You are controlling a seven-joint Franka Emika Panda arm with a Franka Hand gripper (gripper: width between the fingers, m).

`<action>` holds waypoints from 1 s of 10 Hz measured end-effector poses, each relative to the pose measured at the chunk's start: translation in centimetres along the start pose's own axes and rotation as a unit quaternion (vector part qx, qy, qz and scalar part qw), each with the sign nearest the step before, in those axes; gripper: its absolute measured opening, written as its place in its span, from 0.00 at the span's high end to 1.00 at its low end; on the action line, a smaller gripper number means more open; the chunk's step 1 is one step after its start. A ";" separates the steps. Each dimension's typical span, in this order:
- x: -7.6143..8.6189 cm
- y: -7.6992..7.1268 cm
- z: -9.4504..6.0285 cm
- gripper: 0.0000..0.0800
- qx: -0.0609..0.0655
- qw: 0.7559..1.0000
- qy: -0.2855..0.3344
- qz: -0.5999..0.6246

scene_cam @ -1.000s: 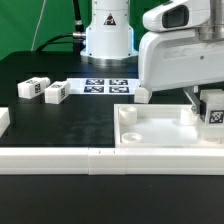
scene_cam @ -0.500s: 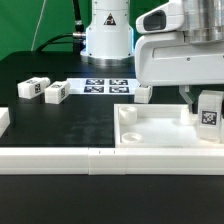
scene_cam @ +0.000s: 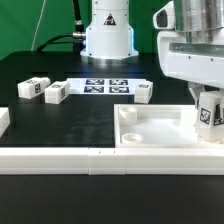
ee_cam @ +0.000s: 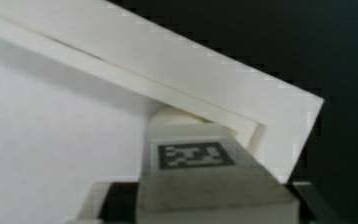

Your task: Assemble one leg

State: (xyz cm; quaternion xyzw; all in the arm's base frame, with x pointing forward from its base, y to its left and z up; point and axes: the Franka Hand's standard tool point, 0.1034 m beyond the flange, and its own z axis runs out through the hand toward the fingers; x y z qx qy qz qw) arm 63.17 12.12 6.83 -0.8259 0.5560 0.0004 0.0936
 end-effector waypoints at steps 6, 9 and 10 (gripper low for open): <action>-0.2 -0.1 0.0 0.22 0.001 0.999 -0.006 -0.035; -0.8 -0.5 -0.1 0.19 -0.004 0.975 -0.002 -0.221; -0.9 -0.6 -0.1 0.19 -0.009 0.955 0.002 -0.295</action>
Offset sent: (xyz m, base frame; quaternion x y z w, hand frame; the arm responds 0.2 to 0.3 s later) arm 0.0000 0.0000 0.0000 0.0000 0.0000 -0.0799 0.9968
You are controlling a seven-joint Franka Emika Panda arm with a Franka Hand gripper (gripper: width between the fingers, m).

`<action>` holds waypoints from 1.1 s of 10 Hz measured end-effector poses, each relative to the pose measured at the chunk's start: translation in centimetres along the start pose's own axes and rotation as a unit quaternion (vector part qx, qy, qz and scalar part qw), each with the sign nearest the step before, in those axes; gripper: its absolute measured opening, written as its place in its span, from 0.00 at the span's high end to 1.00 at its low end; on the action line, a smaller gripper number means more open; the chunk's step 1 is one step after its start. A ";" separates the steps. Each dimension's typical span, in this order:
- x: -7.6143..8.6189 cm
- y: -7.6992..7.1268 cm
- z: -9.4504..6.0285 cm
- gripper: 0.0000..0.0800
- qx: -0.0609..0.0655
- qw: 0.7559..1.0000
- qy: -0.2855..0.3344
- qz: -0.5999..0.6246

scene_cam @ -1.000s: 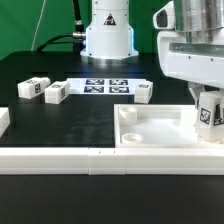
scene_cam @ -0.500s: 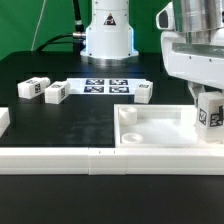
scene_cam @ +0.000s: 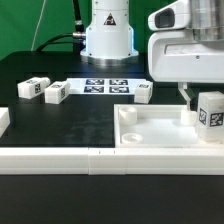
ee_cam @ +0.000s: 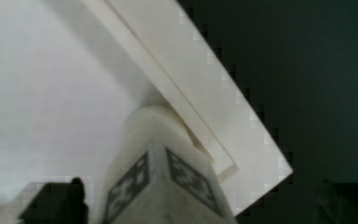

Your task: Assemble one leg

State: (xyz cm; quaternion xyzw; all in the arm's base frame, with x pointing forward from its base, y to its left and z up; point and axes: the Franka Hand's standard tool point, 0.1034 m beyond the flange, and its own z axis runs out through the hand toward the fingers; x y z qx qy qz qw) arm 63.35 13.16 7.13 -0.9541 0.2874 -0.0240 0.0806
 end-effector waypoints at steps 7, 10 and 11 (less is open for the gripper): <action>0.6 0.1 0.1 0.19 -0.023 0.939 0.007 -0.342; 0.6 0.1 0.1 0.45 -0.022 0.940 0.007 -0.341; 0.7 0.2 0.0 0.63 -0.023 0.940 0.007 -0.341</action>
Offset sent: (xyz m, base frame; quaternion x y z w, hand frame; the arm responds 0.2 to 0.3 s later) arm 0.0105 -0.0259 -0.0016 0.0066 0.0167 -0.2628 0.9647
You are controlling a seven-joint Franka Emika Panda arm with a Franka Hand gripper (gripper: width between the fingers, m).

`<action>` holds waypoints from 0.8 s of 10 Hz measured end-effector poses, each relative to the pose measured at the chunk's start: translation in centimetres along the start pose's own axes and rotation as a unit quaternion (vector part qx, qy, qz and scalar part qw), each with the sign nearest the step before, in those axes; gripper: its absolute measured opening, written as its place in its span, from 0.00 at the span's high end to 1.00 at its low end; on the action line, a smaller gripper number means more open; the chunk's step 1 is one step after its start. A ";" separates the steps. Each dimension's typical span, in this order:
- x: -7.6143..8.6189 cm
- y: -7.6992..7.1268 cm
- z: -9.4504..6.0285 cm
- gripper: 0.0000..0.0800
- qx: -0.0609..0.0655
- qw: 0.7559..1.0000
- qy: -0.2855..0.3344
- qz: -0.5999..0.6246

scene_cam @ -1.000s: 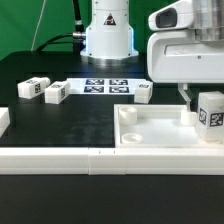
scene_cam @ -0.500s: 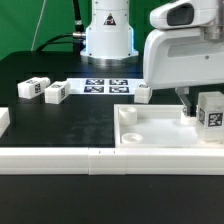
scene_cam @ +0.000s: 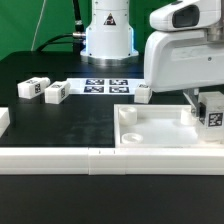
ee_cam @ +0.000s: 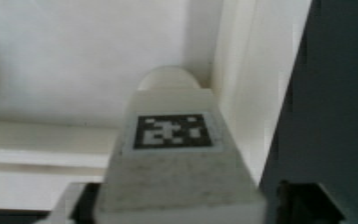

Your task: Assemble one leg

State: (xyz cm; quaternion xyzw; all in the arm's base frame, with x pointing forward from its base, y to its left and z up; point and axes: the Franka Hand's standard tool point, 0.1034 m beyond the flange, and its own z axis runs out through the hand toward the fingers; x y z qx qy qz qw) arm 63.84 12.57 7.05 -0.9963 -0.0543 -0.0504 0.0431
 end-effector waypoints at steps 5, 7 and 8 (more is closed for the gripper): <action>0.0 0.3 0.0 0.63 -0.001 1.000 0.000 0.019; 0.0 0.6 0.0 0.63 0.004 0.988 0.000 0.151; -0.1 0.7 0.1 0.63 0.006 0.976 -0.001 0.217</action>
Offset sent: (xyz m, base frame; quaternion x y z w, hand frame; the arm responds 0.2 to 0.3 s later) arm 0.0000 0.0000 0.0000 0.0000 0.0000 0.0799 0.9968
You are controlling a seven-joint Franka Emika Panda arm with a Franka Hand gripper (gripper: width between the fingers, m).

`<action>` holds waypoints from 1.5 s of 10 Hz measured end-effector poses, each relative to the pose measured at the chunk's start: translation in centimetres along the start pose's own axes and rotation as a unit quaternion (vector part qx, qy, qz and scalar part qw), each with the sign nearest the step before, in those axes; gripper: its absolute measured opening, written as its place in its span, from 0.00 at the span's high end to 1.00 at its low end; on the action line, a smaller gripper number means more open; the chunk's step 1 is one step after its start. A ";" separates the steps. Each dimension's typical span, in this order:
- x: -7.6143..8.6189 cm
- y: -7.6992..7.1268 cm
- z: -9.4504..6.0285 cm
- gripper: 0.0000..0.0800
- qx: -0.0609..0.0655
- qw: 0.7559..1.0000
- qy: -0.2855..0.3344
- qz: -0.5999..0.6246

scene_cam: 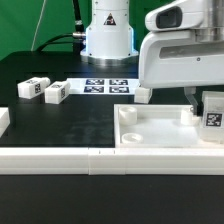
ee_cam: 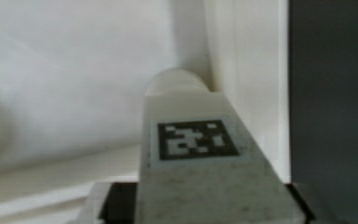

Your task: Assemble one leg

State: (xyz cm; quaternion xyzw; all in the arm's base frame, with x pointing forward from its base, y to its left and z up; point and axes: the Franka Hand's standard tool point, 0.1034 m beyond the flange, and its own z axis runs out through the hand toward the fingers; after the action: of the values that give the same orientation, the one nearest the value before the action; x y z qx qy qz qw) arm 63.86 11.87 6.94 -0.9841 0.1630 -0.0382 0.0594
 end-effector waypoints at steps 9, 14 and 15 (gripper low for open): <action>-0.7 -0.2 0.3 0.63 0.022 0.874 -0.019 0.485; -0.7 -0.3 0.2 0.27 0.023 0.902 -0.021 0.430; -0.4 -0.2 0.0 0.20 0.025 0.935 -0.018 0.352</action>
Offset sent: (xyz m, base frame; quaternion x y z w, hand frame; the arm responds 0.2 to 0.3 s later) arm -0.0086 -0.0045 -0.0020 0.0050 0.0243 0.2599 0.9653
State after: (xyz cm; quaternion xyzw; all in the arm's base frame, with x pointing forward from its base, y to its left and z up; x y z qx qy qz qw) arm 63.54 12.24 6.92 -0.8622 0.4973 -0.0011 0.0963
